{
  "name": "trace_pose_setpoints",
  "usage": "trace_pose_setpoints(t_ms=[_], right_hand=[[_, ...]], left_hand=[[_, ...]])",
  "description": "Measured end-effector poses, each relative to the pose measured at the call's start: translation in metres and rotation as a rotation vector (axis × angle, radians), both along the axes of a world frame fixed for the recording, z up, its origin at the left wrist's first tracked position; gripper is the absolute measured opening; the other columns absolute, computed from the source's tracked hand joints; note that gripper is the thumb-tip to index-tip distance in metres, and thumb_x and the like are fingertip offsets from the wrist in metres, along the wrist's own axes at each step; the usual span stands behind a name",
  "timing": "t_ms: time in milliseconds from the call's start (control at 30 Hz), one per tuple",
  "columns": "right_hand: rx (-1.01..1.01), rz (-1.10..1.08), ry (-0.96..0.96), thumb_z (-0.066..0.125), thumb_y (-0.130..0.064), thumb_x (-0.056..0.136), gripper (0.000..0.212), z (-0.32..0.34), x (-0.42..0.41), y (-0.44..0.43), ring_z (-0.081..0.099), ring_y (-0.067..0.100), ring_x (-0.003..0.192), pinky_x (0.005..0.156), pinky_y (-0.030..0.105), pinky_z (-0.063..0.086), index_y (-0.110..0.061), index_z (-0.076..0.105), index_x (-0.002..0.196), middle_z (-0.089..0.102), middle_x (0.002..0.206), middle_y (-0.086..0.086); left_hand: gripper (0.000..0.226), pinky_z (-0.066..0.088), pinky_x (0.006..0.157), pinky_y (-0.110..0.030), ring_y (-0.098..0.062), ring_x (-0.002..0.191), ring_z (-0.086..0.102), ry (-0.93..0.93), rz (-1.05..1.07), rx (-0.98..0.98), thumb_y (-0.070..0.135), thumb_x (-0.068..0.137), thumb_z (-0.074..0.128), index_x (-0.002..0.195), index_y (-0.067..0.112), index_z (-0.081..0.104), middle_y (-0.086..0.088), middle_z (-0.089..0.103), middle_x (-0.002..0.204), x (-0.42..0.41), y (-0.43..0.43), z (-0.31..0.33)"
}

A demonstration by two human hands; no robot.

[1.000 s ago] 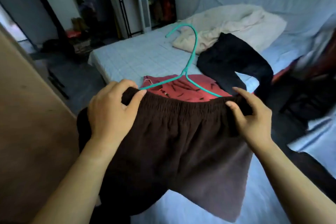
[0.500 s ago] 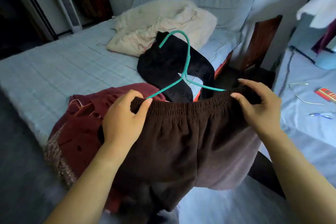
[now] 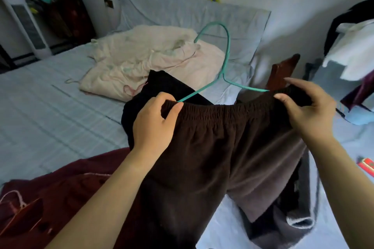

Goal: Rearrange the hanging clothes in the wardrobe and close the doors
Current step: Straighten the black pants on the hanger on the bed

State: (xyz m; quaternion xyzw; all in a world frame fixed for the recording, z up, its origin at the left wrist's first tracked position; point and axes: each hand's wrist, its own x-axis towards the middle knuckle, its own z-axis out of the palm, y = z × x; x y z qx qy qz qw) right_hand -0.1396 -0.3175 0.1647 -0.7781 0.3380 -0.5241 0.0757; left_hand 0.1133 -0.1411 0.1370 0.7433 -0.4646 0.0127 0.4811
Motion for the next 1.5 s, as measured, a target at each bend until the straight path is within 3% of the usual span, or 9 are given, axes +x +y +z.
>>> trace_pose_setpoints(t_ms=[200,333,667,933,1100,1200,1267,1333,1500], right_hand=[[0.032,0.150,-0.003,0.074,-0.020,0.078,0.033,-0.018,0.090,-0.104,0.053,-0.002,0.092,0.089,0.007,0.038,-0.007,0.068,0.107,0.061,0.098,-0.003],[0.079,0.305,0.042,0.075,-0.017,0.075,0.033,-0.054,0.169,-0.184,0.053,-0.004,0.092,0.089,0.005,0.036,-0.005,0.068,0.105,0.061,0.098,-0.003],[0.355,0.549,0.154,0.076,-0.017,0.076,0.028,-0.093,0.354,-0.384,0.055,-0.007,0.094,0.090,0.003,0.035,-0.015,0.070,0.104,0.064,0.100,-0.007],[0.352,0.661,0.157,0.074,-0.018,0.079,0.028,-0.108,0.453,-0.450,0.051,-0.005,0.096,0.089,0.003,0.035,-0.012,0.069,0.106,0.061,0.101,-0.008],[0.407,0.794,0.355,0.074,-0.025,0.079,0.034,-0.165,0.514,-0.432,0.056,0.007,0.099,0.086,0.005,0.033,-0.014,0.068,0.110,0.066,0.106,0.000],[0.328,0.851,0.553,0.067,-0.034,0.084,0.041,-0.210,0.535,-0.416,0.058,0.020,0.108,0.091,0.021,0.038,-0.017,0.062,0.120,0.064,0.117,0.005],[0.269,0.844,0.743,0.065,-0.036,0.085,0.054,-0.236,0.541,-0.405,0.050,0.027,0.119,0.098,0.036,0.039,-0.015,0.050,0.133,0.054,0.132,0.011],[0.265,0.818,0.891,0.065,-0.038,0.084,0.067,-0.256,0.539,-0.391,0.041,0.032,0.128,0.102,0.044,0.037,-0.013,0.039,0.141,0.042,0.141,0.017],[0.285,0.809,1.117,0.058,-0.047,0.086,0.071,-0.279,0.509,-0.358,0.035,0.026,0.133,0.109,0.045,0.031,-0.014,0.034,0.144,0.038,0.146,0.012]], left_hand=[[0.012,0.040,0.060,-0.025,-0.004,0.072,0.054,0.077,0.115,0.046,0.045,0.090,0.053,0.091,0.033,0.056,0.012,0.061,0.085,0.067,-0.078,-0.016],[0.012,0.035,0.057,-0.023,-0.002,0.069,0.054,0.153,0.283,0.114,0.047,0.089,0.053,0.088,0.036,0.055,0.014,0.059,0.078,0.110,-0.125,-0.041],[0.013,0.037,0.059,-0.022,-0.003,0.073,0.054,0.257,0.660,0.201,0.047,0.089,0.054,0.088,0.034,0.057,0.012,0.062,0.088,0.200,-0.279,-0.051],[0.012,0.041,0.061,-0.024,-0.004,0.075,0.055,0.240,0.772,0.204,0.045,0.089,0.055,0.088,0.033,0.057,0.016,0.061,0.084,0.276,-0.340,-0.055],[0.018,0.046,0.082,-0.034,-0.013,0.096,0.055,0.197,0.772,0.331,0.037,0.091,0.055,0.105,0.028,0.058,0.007,0.061,0.101,0.324,-0.302,-0.127],[0.047,0.036,0.101,-0.050,-0.027,0.125,0.043,0.241,0.791,0.611,0.040,0.092,0.053,0.137,0.030,0.044,-0.008,0.048,0.133,0.327,-0.271,-0.183],[0.062,0.024,0.108,-0.061,-0.029,0.137,0.029,0.373,0.770,0.729,0.049,0.091,0.051,0.146,0.036,0.026,-0.008,0.034,0.148,0.321,-0.253,-0.214],[0.067,0.030,0.105,-0.061,-0.027,0.134,0.035,0.439,0.699,0.738,0.054,0.089,0.049,0.147,0.037,0.021,-0.006,0.037,0.147,0.311,-0.238,-0.236],[0.062,0.038,0.103,-0.053,-0.023,0.130,0.040,0.418,0.555,0.824,0.050,0.091,0.049,0.146,0.030,0.028,-0.003,0.041,0.144,0.297,-0.218,-0.263]])
